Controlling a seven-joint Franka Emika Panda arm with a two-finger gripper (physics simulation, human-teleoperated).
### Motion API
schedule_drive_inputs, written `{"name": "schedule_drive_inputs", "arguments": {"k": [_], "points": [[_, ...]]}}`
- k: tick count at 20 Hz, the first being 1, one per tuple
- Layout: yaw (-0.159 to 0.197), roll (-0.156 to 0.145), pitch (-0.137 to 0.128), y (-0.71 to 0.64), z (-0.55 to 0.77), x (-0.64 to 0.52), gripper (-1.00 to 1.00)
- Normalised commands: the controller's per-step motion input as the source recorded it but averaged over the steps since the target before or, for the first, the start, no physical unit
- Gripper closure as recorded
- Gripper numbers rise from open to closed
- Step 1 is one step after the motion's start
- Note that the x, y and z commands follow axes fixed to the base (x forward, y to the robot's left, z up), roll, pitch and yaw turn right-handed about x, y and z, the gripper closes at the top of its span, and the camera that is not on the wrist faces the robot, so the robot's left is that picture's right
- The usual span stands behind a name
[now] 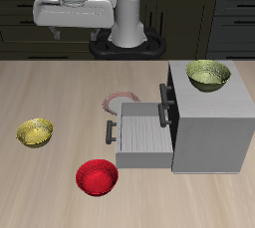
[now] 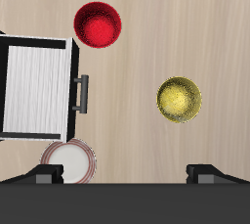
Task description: Close the bottom drawer of the white cabinet
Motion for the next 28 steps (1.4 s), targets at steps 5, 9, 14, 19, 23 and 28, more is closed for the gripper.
{"name": "schedule_drive_inputs", "arguments": {"k": [5, 9, 14, 19, 23, 28], "points": [[0.079, 0.050, 0.001, -0.02, -0.04, 0.32, -1.00], [0.006, 0.033, 0.012, 0.01, -0.02, 0.30, -1.00], [0.032, 0.038, 0.024, 0.04, -0.12, 0.28, -1.00], [0.027, 0.028, 0.006, 0.04, -0.05, 0.17, -1.00], [0.102, 0.016, -0.014, 0.00, 0.04, 0.08, -1.00], [0.320, -0.041, 0.038, -0.14, -0.15, -0.05, -1.00]]}}
